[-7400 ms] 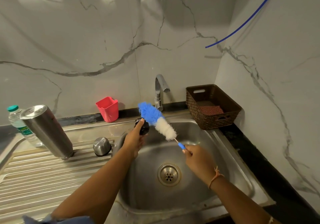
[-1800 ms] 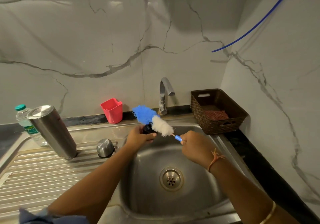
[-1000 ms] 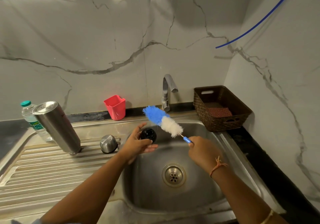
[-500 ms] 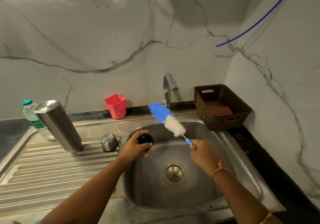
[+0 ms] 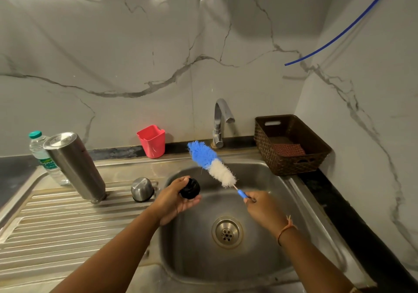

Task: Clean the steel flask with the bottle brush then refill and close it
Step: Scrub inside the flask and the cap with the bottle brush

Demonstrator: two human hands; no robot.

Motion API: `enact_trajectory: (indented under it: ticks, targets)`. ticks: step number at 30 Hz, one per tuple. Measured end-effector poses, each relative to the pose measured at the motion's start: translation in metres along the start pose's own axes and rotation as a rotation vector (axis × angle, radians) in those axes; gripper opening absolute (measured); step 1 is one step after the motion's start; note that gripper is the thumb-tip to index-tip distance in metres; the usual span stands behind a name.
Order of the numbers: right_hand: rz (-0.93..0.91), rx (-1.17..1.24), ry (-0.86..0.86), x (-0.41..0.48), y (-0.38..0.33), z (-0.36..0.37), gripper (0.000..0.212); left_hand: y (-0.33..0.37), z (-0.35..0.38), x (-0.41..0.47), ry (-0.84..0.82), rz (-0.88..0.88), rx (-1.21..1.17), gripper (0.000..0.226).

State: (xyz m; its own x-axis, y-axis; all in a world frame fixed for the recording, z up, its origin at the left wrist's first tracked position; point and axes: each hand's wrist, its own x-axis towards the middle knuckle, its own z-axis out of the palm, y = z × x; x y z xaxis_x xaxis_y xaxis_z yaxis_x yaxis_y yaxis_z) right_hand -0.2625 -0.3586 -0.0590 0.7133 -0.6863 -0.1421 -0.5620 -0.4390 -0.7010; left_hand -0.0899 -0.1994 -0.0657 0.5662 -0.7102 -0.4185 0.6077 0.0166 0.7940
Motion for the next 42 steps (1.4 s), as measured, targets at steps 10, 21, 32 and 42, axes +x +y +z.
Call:
enact_trajectory:
  ticks: [10, 21, 32, 42]
  targets:
    - [-0.019, -0.045, 0.021, 0.000, -0.003, 0.001, 0.025, -0.002, 0.000, -0.003, 0.114, 0.053, 0.237, 0.019]
    - [-0.138, -0.096, 0.264, -0.006, -0.014, 0.004, 0.029, -0.011, 0.007, -0.009, 0.052, 0.060, 0.908, 0.039]
    - [-0.057, -0.117, 0.185, -0.010, -0.013, 0.019, 0.021, -0.045, -0.024, -0.009, 0.230, 0.250, 1.371, 0.063]
    - [-0.007, -0.007, 0.198, -0.020, -0.016, 0.042, 0.015, -0.017, -0.096, -0.052, 0.560, 0.574, 0.740, 0.036]
